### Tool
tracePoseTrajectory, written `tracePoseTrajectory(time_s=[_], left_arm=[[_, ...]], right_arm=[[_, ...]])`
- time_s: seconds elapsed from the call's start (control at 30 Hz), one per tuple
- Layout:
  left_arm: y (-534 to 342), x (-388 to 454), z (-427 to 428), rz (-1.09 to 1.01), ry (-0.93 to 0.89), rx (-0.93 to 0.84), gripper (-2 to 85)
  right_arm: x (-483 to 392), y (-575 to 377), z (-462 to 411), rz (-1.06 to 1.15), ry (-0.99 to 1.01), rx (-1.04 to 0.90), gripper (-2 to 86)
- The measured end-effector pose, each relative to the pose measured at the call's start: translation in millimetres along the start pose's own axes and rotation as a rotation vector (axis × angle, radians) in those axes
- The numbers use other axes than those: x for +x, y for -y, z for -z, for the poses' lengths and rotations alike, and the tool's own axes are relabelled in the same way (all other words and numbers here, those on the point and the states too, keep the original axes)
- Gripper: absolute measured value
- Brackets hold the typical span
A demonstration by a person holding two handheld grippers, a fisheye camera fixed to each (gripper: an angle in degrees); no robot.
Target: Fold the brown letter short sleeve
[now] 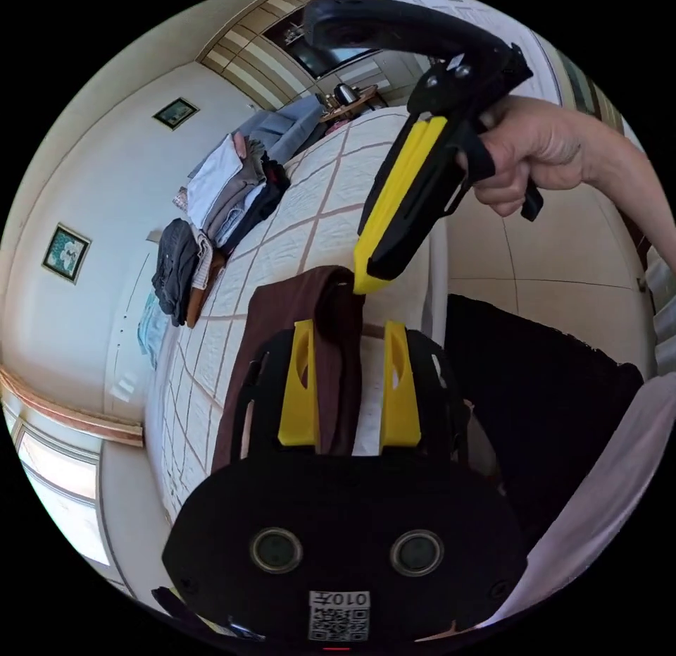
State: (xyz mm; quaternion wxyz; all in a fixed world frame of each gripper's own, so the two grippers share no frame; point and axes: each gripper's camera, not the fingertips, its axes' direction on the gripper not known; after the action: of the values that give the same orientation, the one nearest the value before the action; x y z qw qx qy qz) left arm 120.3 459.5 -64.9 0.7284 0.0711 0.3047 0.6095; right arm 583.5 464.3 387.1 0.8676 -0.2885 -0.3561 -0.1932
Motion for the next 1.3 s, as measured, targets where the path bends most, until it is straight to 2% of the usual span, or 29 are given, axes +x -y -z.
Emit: tracePoseTrajectory(time_s=[0.1,0.17,0.23,0.3,0.33,0.4,0.53,0.67,0.77,1.17,1.3], left_arm=[[1.9,1.1,0.2,0.027,0.029,0.001,7.4],[-6.0,-6.3,-0.1,0.065,-0.015,0.02,6.4],[-27.4,-30.7,6.3,0.206,-0.113,0.09,5.4],[-50.3,-55.9,11.3,0.355,-0.209,0.163,4.8],[-67.0,-73.7,12.4,0.451,-0.28,0.203,4.6],[-89.3,-94.8,14.6,0.534,-0.342,0.247,4.2],[-133.0,-129.0,21.2,0.653,-0.394,0.313,3.6],[-159.2,-144.0,21.8,0.683,-0.433,0.338,3.2],[-183.3,-163.2,22.4,0.743,-0.465,0.365,2.9],[-251.8,-221.5,25.7,0.827,-0.503,0.407,2.4],[-324.9,-266.4,49.0,0.996,-0.483,0.517,2.5]], right_arm=[[6.9,-6.3,11.6,0.025,0.065,0.045,3.3],[30.3,-14.9,25.3,-0.062,0.181,0.148,4.3],[50.3,-20.1,30.3,-0.141,0.253,0.217,6.2],[52.8,-19.2,31.8,-0.126,0.193,0.253,8.8],[47.7,-16.0,30.7,-0.087,0.097,0.27,11.2],[45.0,-10.7,26.8,-0.071,0.012,0.301,12.7],[70.3,7.8,3.6,-0.204,0.272,0.283,14.2],[48.2,33.9,-12.5,-0.1,0.002,0.209,18.6],[36.6,56.0,-25.2,-0.027,-0.084,0.113,19.3],[-8.6,111.1,-47.1,-0.066,0.044,0.134,13.9],[-53.5,149.2,-30.0,0.01,0.037,0.206,13.6]])
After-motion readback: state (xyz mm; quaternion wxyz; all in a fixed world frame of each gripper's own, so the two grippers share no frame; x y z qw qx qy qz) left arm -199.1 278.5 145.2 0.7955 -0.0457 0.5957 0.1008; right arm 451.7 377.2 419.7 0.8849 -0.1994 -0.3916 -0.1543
